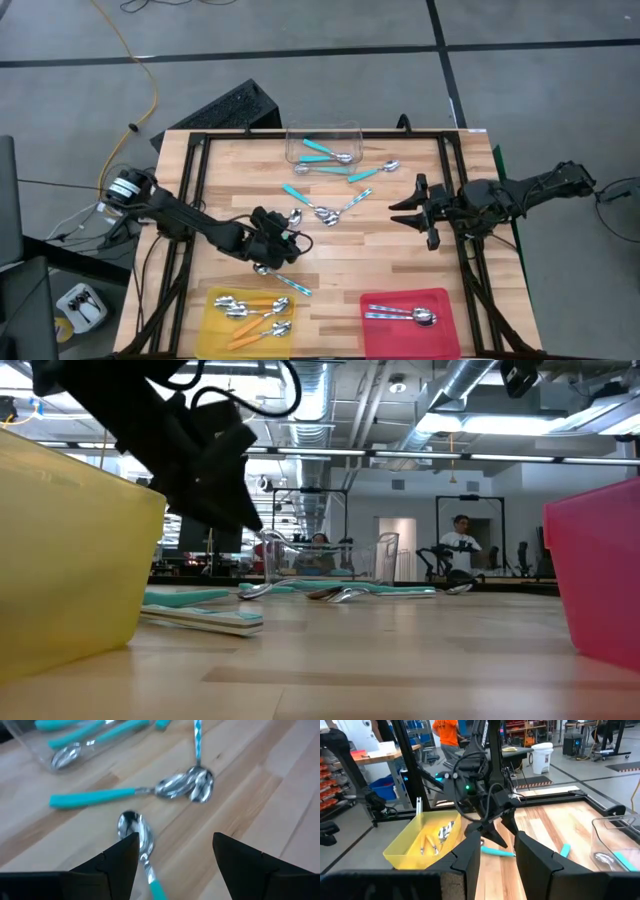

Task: Sort silverware by color (type)
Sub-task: Put the blue spoon into the transparent bin

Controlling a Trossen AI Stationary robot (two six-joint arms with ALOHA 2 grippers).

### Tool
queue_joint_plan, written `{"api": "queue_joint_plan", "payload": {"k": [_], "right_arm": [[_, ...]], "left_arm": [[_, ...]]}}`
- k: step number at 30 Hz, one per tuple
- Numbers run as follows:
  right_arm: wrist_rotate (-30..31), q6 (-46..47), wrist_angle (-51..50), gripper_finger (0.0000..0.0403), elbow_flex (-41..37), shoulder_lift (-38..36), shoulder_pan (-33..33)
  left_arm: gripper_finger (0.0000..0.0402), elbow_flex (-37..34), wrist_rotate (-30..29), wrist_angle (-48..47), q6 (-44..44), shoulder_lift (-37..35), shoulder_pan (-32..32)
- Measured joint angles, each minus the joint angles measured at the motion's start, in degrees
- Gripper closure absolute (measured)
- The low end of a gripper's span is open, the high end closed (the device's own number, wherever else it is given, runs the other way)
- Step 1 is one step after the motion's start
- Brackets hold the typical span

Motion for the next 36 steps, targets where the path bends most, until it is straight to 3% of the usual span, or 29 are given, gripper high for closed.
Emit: {"api": "queue_joint_plan", "payload": {"k": [7,25,36], "right_arm": [[0.0,0.01,0.04,0.0259,0.0,0.0,0.0],[-0.26,0.07,0.04,0.0259,0.0,0.09,0.02],[-0.3,0.13,0.03,0.0259,0.0,0.1,0.01]], "left_arm": [[0.0164,-0.02,1.13,-5.56,-3.49,1.21,0.0],[0.0164,-0.02,-1.79,-4.63,-4.48,3.05,-2.03],[0.0164,0.0,-0.33,-2.78,-7.37,11.32,-2.38]]}}
